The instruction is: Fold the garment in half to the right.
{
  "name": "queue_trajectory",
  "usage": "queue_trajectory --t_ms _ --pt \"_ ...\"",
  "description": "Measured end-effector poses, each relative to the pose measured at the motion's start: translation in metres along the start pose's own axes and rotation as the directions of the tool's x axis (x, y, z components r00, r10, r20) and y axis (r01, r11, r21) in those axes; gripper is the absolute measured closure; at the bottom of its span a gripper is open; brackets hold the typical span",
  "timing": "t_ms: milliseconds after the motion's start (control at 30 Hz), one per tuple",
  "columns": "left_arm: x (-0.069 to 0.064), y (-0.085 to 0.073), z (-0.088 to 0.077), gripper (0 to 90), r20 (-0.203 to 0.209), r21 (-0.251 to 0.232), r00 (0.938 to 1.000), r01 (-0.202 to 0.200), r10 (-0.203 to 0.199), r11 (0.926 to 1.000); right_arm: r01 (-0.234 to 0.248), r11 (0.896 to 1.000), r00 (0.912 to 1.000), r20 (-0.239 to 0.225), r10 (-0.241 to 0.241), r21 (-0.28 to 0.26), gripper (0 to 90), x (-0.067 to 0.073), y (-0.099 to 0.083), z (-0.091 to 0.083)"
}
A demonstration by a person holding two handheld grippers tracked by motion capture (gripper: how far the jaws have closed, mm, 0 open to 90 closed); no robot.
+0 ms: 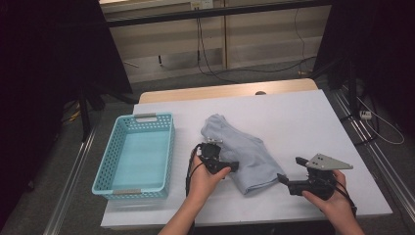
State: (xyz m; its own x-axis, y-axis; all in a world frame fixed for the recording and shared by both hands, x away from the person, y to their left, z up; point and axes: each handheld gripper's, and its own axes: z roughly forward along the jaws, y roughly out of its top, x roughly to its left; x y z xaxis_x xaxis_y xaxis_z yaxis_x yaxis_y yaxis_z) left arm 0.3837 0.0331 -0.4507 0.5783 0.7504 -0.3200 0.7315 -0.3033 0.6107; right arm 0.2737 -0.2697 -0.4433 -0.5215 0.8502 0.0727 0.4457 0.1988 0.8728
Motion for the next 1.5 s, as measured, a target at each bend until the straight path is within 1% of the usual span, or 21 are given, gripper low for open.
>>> queue_trajectory --t_ms 67,100,167,267,333,467,567,800,933,967,1033,1067,1100,1200,1267,1300,1367,1400,1467,1500 --pt "-0.0002 -0.0006 -0.001 28.6 0.021 0.003 0.9997 0.013 -0.013 0.9999 0.0 1.0 1.0 0.001 0.0 0.0 10.6 0.0008 0.0003 -0.0003" --pt "-0.0006 -0.0013 -0.0011 30.7 0.026 0.002 0.9994 0.022 -0.022 0.9998 0.001 1.0 1.0 0.001 -0.001 0.0 10.6 0.001 0.0005 -0.0003" --pt "-0.0009 -0.0015 -0.0012 33.0 0.028 0.002 0.9993 0.024 -0.024 0.9997 -0.003 1.0 1.0 0.0 0.003 0.0 10.6 0.0012 0.0003 0.0001" --pt "-0.0002 -0.0023 -0.0009 34.1 0.031 -0.001 0.9993 0.021 -0.021 0.9998 0.0 1.0 1.0 -0.001 0.0 0.003 10.6 0.0015 -0.0001 0.0008" --pt "-0.0009 -0.0024 -0.0007 35.3 0.024 -0.003 0.9995 0.018 -0.017 0.9998 0.003 1.0 1.0 -0.003 -0.003 0.003 10.6 0.0022 0.0 0.0013" --pt "-0.0006 -0.0029 -0.001 36.7 0.025 -0.001 0.9995 0.02 -0.02 0.9998 0.003 1.0 0.9999 -0.011 -0.003 0.005 10.6 0.0032 -0.0002 0.0023" --pt "0.0004 -0.003 -0.0012 38.4 0.037 0.0 0.999 0.025 -0.025 0.9997 0.006 1.0 0.9999 -0.011 -0.006 0.004 10.6 0.0035 -0.0001 0.0026" --pt "0.001 -0.0038 -0.0018 42.1 0.041 0.001 0.9987 0.029 -0.029 0.9996 0.007 1.0 0.9999 -0.012 -0.007 0.005 10.6 0.0039 0.0 0.0025" --pt "0.0016 -0.0044 -0.0019 46.4 0.048 -0.001 0.9979 0.044 -0.044 0.999 0.01 1.0 0.9999 -0.012 -0.01 0.004 10.6 0.0043 0.0002 0.0025" --pt "0.0028 -0.0039 -0.0028 48.1 0.065 0.015 0.9967 0.048 -0.048 0.9988 0.01 1.0 0.9999 -0.012 -0.01 0.004 10.6 0.0043 0.0002 0.0025" --pt "0.0028 -0.0046 -0.0017 53.0 0.082 0.01 0.9931 0.083 -0.084 0.9965 0.011 1.0 0.9999 -0.012 -0.011 0.006 10.6 0.0043 0.0001 0.0028" --pt "0.0041 -0.0049 -0.0012 57.0 0.114 0.024 0.9873 0.109 -0.111 0.9938 0.011 1.0 0.9999 -0.012 -0.011 0.006 10.6 0.0044 0.0001 0.0029" --pt "0.0053 -0.0056 -0.0005 62.2 0.126 0.027 0.9839 0.124 -0.126 0.992 0.012 1.0 0.9999 -0.012 -0.012 0.007 10.6 0.0046 0.0001 0.003" --pt "0.0073 -0.0053 -0.0002 63.8 0.147 0.033 0.9782 0.144 -0.147 0.989 0.014 1.0 0.9998 -0.013 -0.014 0.007 10.6 0.0052 0.0003 0.003" --pt "0.0072 -0.0055 0.0 65.3 0.151 0.032 0.9753 0.159 -0.162 0.9868 0.017 1.0 0.9998 -0.013 -0.017 0.007 10.6 0.0053 0.0004 0.0028" --pt "0.007 -0.0053 -0.0001 65.8 0.152 0.031 0.9749 0.16 -0.163 0.9866 0.016 1.0 0.9998 -0.013 -0.016 0.007 10.6 0.0053 0.0004 0.0027" --pt "0.0068 -0.0045 -0.0011 67.1 0.15 0.041 0.9781 0.14 -0.145 0.9893 0.016 1.0 0.9998 -0.013 -0.016 0.006 10.6 0.0051 0.0004 0.0023" --pt "0.0051 -0.0044 -0.0005 67.9 0.148 0.029 0.976 0.157 -0.16 0.9871 0.017 1.0 0.9998 -0.012 -0.017 0.006 10.6 0.005 0.0004 0.0023" --pt "0.0061 -0.0034 -0.0013 69.0 0.15 0.038 0.9753 0.158 -0.162 0.9866 0.018 1.0 0.9998 -0.01 -0.017 0.005 10.6 0.0049 0.0004 0.0022" --pt "0.0071 -0.0027 -0.002 69.8 0.156 0.046 0.9733 0.163 -0.168 0.9856 0.017 1.0 0.9998 -0.01 -0.017 0.005 10.6 0.0049 0.0004 0.002"
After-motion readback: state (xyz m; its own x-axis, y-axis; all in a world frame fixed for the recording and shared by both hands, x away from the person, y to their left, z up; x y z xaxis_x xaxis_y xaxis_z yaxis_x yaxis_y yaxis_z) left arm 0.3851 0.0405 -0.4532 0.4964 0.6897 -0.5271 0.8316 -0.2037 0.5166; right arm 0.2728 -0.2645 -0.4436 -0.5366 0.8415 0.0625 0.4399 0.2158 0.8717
